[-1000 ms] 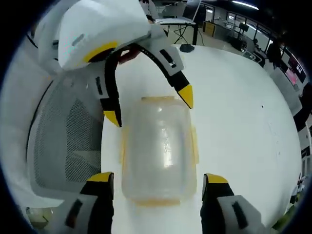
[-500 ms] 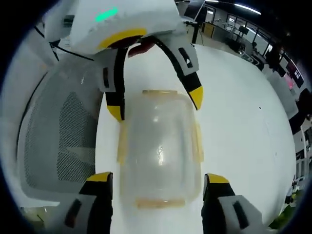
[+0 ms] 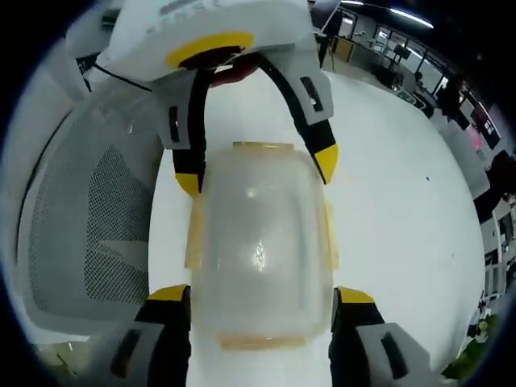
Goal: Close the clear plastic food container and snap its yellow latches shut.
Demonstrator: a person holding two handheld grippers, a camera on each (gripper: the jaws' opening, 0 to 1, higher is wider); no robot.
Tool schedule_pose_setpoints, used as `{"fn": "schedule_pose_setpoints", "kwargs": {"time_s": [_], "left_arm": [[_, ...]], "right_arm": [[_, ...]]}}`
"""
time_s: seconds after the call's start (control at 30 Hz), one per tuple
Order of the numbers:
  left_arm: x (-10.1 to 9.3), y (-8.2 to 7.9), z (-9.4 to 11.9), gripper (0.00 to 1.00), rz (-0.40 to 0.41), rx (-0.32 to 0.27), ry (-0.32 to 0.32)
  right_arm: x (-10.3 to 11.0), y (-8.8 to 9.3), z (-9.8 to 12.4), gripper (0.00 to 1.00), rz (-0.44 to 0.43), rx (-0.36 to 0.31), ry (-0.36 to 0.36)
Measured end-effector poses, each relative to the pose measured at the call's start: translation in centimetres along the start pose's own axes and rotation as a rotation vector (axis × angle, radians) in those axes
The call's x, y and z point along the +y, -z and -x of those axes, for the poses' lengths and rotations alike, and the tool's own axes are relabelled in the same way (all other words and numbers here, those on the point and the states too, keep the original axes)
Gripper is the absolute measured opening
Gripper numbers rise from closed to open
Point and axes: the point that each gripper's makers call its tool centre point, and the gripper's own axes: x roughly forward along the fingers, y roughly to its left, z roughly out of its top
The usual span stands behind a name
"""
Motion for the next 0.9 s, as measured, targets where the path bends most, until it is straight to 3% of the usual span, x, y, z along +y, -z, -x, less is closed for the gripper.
{"fn": "schedule_pose_setpoints", "kwargs": {"time_s": [0.33,0.9], "left_arm": [[0.0,0.3,0.1,0.73,0.025,-0.013,-0.011],[-0.1,3.8,1.6,0.73,0.071,-0.011,-0.039]], "right_arm": [[-0.1,-0.4,-0.3,0.69,0.023,0.004,-0.013],[-0.1,-3.8,-1.7,0.69,0.068,0.009,-0.027]]}}
